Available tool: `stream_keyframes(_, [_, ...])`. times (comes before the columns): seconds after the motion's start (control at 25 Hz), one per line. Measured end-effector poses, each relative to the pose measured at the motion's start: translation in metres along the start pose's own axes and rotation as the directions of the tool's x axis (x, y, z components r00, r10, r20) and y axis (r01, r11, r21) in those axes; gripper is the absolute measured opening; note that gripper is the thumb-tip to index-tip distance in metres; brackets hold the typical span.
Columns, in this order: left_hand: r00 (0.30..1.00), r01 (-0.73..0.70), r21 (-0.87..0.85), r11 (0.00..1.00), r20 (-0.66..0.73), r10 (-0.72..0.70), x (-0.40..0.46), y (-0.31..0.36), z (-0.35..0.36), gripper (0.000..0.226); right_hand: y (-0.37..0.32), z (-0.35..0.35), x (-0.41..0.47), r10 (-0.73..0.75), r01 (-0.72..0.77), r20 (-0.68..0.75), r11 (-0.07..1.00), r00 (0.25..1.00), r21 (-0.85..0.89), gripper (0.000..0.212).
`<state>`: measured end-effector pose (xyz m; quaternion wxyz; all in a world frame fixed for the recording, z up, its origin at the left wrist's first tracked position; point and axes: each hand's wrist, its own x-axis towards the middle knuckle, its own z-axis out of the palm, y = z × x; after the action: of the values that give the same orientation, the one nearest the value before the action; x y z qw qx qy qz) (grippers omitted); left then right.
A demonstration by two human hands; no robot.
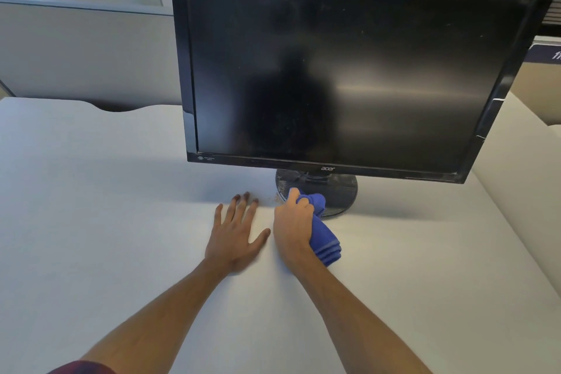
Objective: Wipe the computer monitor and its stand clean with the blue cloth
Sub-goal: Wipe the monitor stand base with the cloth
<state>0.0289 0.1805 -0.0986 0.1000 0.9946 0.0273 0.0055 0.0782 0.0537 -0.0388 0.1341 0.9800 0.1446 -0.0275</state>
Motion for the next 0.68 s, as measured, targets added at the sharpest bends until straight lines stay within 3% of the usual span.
stream_keyframes(0.12, [1.000,0.002,0.009,1.000,0.017,-0.002,-0.001,-0.001,0.000,0.073,0.010,-0.009,0.003,-0.009,0.017,-0.034,0.966,0.999,0.258,0.025])
stream_keyframes(0.24, [1.000,-0.010,-0.006,1.000,0.006,0.011,-0.001,-0.002,-0.002,0.073,0.048,-0.012,-0.007,0.195,-0.161,-0.049,0.908,0.980,0.387,0.034])
stream_keyframes(0.36, [1.000,-0.024,-0.005,1.000,-0.014,0.024,0.001,-0.001,-0.002,0.073,0.094,0.011,-0.021,0.344,-0.337,0.039,0.880,0.938,0.335,0.041])
stream_keyframes(0.52, [1.000,-0.022,0.012,1.000,-0.011,0.022,0.001,-0.001,0.000,0.073,0.084,0.031,-0.027,0.258,-0.265,0.062,0.947,0.964,0.183,0.053])
stream_keyframes(0.68, [1.000,-0.012,0.008,1.000,-0.010,0.012,0.000,0.000,0.000,0.073,0.033,0.016,-0.018,0.159,-0.159,0.006,0.986,0.987,0.050,0.028])
